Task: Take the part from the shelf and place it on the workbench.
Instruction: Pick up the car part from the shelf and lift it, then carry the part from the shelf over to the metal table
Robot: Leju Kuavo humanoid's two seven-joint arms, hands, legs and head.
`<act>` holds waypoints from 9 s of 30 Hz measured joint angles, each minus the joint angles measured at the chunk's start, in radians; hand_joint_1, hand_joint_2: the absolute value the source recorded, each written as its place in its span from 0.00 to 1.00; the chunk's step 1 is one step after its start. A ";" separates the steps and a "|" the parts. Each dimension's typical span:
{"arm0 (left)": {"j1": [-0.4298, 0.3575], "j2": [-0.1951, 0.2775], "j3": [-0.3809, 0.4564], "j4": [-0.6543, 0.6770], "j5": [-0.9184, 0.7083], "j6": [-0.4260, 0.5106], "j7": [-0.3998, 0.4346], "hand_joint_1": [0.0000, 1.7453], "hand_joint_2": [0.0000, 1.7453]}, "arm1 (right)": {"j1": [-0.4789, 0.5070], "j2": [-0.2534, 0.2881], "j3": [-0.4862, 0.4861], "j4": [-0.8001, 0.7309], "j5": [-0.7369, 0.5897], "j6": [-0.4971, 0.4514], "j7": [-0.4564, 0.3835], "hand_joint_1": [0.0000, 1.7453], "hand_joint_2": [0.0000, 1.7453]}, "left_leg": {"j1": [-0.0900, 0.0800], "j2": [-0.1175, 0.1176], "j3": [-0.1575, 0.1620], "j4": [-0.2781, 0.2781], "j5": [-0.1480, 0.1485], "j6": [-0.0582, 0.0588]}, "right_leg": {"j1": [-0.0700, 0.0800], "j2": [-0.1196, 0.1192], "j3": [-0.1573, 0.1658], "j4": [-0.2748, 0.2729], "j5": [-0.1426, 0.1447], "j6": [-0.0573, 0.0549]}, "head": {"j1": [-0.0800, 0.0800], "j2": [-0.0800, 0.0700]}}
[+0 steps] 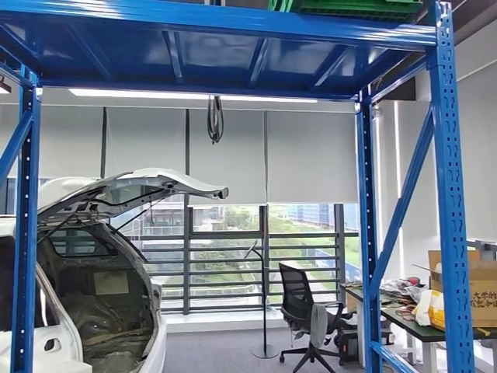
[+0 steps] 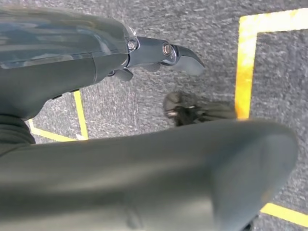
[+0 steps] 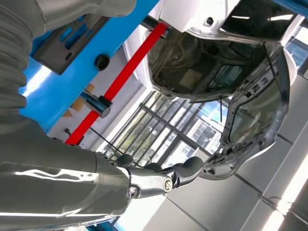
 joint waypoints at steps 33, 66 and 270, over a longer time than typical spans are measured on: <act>-0.001 0.002 0.000 0.007 -0.017 -0.005 -0.014 0.00 0.00 | 0.032 -0.024 -0.018 -0.029 -0.011 0.000 -0.007 0.00 1.00 | 0.011 0.010 0.048 -0.126 0.059 -0.020 | -0.005 0.001 -0.005 -0.003 0.004 0.026 | 0.001 0.000; 0.000 0.009 0.000 0.012 -0.036 -0.007 -0.027 0.00 0.00 | 0.144 -0.057 -0.051 -0.038 -0.073 0.020 -0.040 0.00 1.00 | 0.004 0.003 0.064 -0.156 0.051 -0.002 | 0.005 0.004 0.006 -0.006 -0.002 0.026 | -0.002 0.000; -0.041 0.037 0.122 0.016 -0.106 -0.103 -0.319 0.00 1.00 | 0.145 0.456 0.536 0.103 -0.571 0.242 -0.116 1.00 1.00 | -0.001 0.004 0.094 -0.176 0.038 0.031 | -0.006 0.004 -0.041 0.126 -0.091 0.047 | -0.003 0.000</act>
